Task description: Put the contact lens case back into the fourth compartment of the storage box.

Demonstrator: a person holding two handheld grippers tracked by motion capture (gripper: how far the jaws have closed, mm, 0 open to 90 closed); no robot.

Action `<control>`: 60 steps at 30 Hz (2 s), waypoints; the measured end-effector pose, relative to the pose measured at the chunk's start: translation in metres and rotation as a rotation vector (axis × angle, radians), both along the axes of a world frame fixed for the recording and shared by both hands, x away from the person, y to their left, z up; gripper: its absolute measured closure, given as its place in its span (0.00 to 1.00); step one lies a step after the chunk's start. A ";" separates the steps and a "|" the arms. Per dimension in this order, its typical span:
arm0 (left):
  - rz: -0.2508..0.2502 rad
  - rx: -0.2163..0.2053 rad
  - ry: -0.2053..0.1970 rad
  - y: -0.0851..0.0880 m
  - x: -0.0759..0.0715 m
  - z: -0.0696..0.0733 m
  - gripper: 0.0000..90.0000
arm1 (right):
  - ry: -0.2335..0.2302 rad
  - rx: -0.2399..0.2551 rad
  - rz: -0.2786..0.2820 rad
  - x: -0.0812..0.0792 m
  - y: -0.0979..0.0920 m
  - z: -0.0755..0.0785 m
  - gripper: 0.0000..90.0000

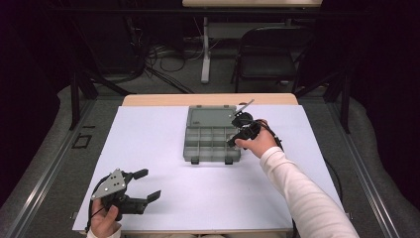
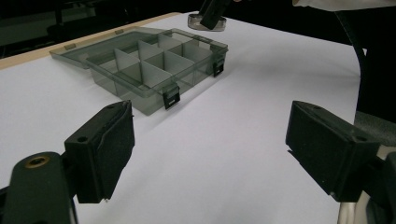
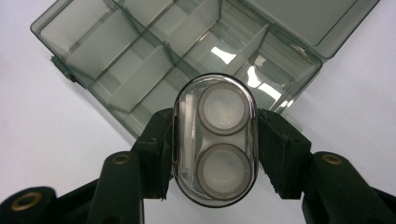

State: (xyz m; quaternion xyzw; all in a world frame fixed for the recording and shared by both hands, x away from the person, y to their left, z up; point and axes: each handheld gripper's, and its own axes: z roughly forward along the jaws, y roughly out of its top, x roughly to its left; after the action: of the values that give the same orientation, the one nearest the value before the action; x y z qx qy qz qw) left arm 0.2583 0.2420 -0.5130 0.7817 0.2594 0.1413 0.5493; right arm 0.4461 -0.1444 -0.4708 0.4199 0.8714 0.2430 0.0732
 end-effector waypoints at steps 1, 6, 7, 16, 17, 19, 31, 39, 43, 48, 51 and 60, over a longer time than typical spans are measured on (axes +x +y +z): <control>0.000 0.000 0.000 0.000 0.000 0.000 0.18 | -0.002 0.005 -0.003 0.001 0.000 0.000 0.54; 0.000 -0.001 0.000 0.000 0.000 0.000 0.18 | -0.015 0.039 -0.003 0.006 -0.001 -0.001 0.54; 0.000 -0.001 0.000 0.000 0.000 0.000 0.18 | -0.016 0.037 -0.009 0.007 -0.001 0.000 0.54; 0.003 0.003 0.001 0.000 0.000 0.000 0.18 | -0.034 0.057 -0.014 0.014 0.000 -0.002 0.54; 0.002 0.003 0.001 0.000 0.000 0.000 0.18 | -0.034 0.057 -0.014 0.014 0.000 -0.002 0.54; 0.001 0.003 0.000 0.000 0.000 0.000 0.18 | -0.042 0.065 -0.013 0.016 0.001 -0.004 0.54; 0.000 0.001 0.001 0.000 0.000 0.000 0.18 | -0.060 0.078 -0.038 0.023 -0.001 -0.008 0.54; 0.001 0.004 0.001 0.000 0.000 0.000 0.18 | -0.075 0.096 -0.053 0.028 -0.004 -0.011 0.54; -0.001 0.003 0.001 0.000 0.000 0.000 0.18 | -0.079 0.099 -0.065 0.030 -0.004 -0.013 0.54; -0.001 0.002 0.001 0.000 0.000 0.000 0.18 | -0.082 0.116 -0.073 0.033 -0.004 -0.016 0.54; -0.001 0.001 0.001 0.000 0.000 0.000 0.18 | -0.088 0.120 -0.073 0.035 -0.003 -0.019 0.54; -0.001 0.001 0.001 0.000 0.000 0.000 0.18 | -0.094 0.124 -0.089 0.040 -0.001 -0.027 0.54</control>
State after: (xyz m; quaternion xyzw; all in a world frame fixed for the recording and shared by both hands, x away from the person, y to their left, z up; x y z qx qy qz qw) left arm 0.2584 0.2421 -0.5132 0.7823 0.2591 0.1408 0.5487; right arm 0.4863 -0.1459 -0.4978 0.4500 0.8309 0.3122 0.0985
